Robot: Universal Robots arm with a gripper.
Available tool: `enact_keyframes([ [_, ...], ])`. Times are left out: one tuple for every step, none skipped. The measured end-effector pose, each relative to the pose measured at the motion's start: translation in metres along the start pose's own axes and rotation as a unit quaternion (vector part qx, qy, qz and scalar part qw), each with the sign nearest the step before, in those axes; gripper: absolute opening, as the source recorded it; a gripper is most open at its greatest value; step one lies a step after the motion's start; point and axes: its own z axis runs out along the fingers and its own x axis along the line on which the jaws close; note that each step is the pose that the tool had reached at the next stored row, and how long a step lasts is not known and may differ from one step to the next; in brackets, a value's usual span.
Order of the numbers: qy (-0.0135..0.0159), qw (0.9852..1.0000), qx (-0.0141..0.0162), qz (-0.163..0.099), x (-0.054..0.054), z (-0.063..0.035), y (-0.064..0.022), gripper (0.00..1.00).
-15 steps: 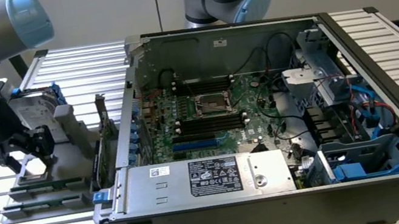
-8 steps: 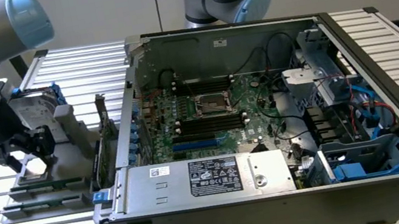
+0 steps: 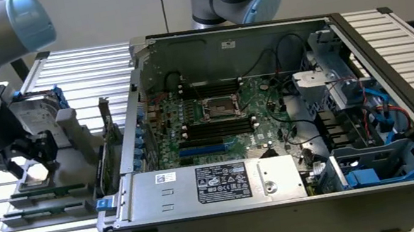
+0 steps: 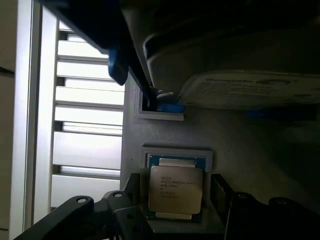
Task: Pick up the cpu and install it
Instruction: 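Pick up the cpu and move it towards the insertion slot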
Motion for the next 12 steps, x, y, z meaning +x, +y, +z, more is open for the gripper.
enact_keyframes([
  [-0.0001,1.0000,-0.0004,0.000,0.0000,0.0004,0.0000,0.67],
  [-0.0001,1.0000,-0.0007,0.000,0.0000,0.0007,0.0000,0.67],
  [-0.0001,1.0000,-0.0011,0.000,0.0000,0.0009,0.0000,0.67],
  [-0.0001,1.0000,-0.0013,0.001,0.0000,0.0011,0.0000,0.67],
  [-0.0001,1.0000,-0.0016,0.001,0.0000,0.0013,0.0000,0.67],
  [-0.0002,1.0000,-0.0018,0.001,0.0000,0.0016,-0.0001,0.67],
  [-0.0002,1.0000,-0.0019,0.002,-0.0001,0.0017,-0.0001,0.67],
  [-0.0002,1.0000,-0.0020,0.003,-0.0001,0.0017,-0.0001,0.67],
  [-0.0003,1.0000,-0.0020,0.004,-0.0002,0.0018,-0.0001,0.67],
  [-0.0003,1.0000,-0.0020,0.005,-0.0003,0.0018,-0.0002,0.67],
  [-0.0004,1.0000,-0.0020,0.006,-0.0003,0.0018,-0.0002,0.67],
  [-0.0004,1.0000,-0.0020,0.007,-0.0004,0.0018,-0.0003,0.67],
])
